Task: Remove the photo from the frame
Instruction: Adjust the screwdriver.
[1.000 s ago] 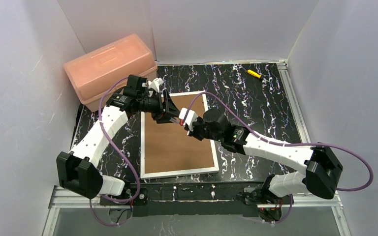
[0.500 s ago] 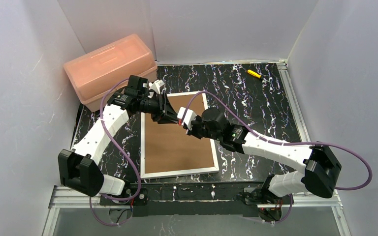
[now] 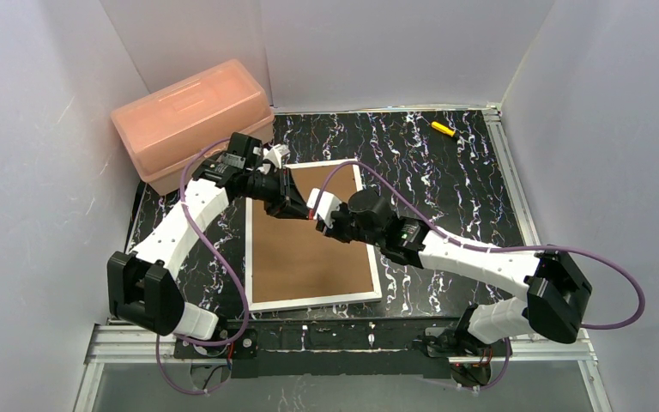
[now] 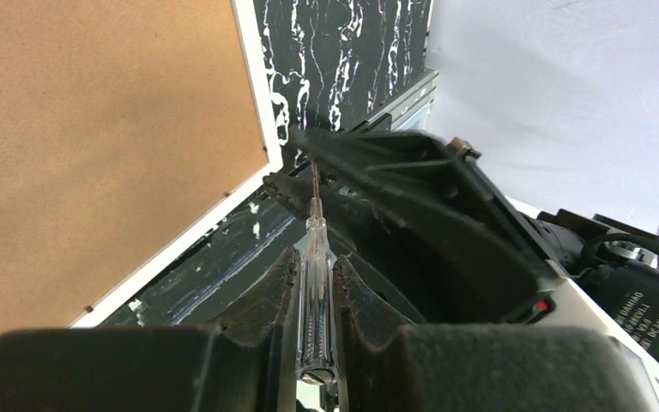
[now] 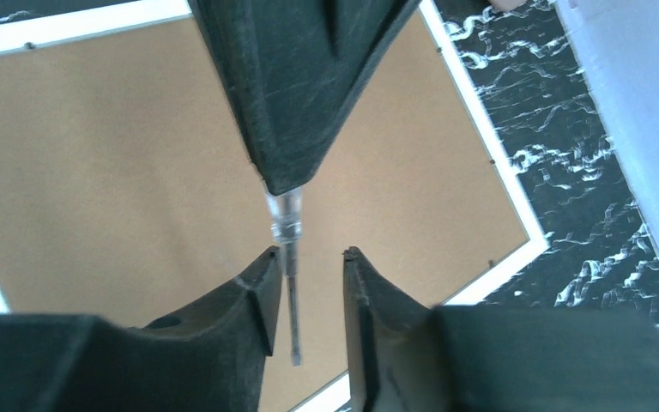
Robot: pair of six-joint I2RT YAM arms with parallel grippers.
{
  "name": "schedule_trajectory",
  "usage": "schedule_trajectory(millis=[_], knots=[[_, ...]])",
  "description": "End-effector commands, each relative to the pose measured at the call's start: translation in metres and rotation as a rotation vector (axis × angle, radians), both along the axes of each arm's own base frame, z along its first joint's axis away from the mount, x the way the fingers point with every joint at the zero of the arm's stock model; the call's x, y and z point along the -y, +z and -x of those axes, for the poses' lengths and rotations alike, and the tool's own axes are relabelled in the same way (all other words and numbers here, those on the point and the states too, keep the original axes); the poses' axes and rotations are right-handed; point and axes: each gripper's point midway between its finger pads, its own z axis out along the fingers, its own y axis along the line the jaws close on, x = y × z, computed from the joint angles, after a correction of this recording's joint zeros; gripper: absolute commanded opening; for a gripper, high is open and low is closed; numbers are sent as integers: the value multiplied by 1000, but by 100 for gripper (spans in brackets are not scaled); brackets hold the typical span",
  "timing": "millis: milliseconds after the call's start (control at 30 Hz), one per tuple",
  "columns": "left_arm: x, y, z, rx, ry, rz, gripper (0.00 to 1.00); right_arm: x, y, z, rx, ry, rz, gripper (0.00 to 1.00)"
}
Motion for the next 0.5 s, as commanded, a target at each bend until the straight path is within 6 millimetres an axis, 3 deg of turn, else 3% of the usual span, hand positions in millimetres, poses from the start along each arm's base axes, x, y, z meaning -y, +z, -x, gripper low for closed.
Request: schedule_trajectory(millis=[0,67,100,267,367,467], knots=[[-7,-8,0,63,-14,-50,0,3,44,-20,95,-126,-131,51],[-10,-13,-11,129,12,-77,0,15,54,-29,107,-202,-209,69],[-10,-16,-17,157,27,-80,0,19,56,-31,79,-210,-245,74],[-9,-34,-42,218,91,-87,0,52,53,-69,-166,-293,-414,84],[-13,-45,-64,272,186,-120,0,72,40,-96,-309,-400,-480,88],[-6,-50,-85,313,237,-79,0,93,10,-126,-481,-547,-495,92]])
